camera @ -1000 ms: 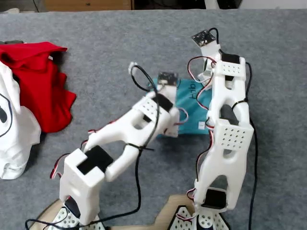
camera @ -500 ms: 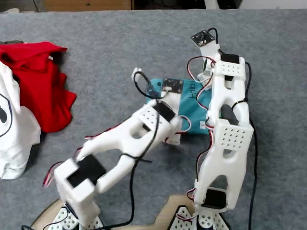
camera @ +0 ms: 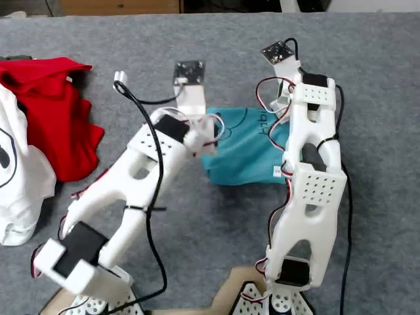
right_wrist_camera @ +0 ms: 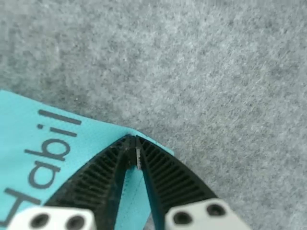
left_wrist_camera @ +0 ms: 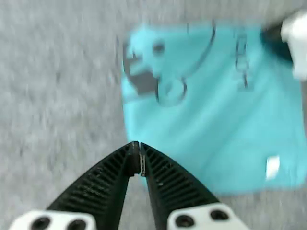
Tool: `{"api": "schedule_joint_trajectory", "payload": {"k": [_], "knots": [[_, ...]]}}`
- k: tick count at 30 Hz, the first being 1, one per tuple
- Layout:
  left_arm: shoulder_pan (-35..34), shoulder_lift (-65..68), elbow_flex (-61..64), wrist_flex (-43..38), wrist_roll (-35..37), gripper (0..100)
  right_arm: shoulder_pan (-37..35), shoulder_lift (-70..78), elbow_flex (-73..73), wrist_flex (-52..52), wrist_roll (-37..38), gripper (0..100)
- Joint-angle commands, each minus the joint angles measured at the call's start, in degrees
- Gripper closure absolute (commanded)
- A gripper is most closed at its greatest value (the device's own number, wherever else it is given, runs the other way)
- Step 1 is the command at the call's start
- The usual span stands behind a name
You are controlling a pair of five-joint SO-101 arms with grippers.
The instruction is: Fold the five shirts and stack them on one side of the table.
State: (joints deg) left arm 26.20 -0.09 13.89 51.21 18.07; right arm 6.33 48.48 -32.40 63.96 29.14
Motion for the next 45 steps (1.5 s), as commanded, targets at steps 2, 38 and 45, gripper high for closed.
{"api": "schedule_joint_trajectory", "payload": {"k": [2,38,45], "knots": [[-0.79,6.81,-2.29,-10.37,-0.44,98,-1.19,-0.4,-2.68,-0.62,0.09,99.4],[-3.6,43.65,-47.03,5.98,-0.18,98,-2.07,-17.71,-27.03,29.19,3.78,99.4],[-3.6,43.65,-47.03,6.07,-0.18,98,0.22,-19.82,-17.98,38.42,7.03,99.4]]}}
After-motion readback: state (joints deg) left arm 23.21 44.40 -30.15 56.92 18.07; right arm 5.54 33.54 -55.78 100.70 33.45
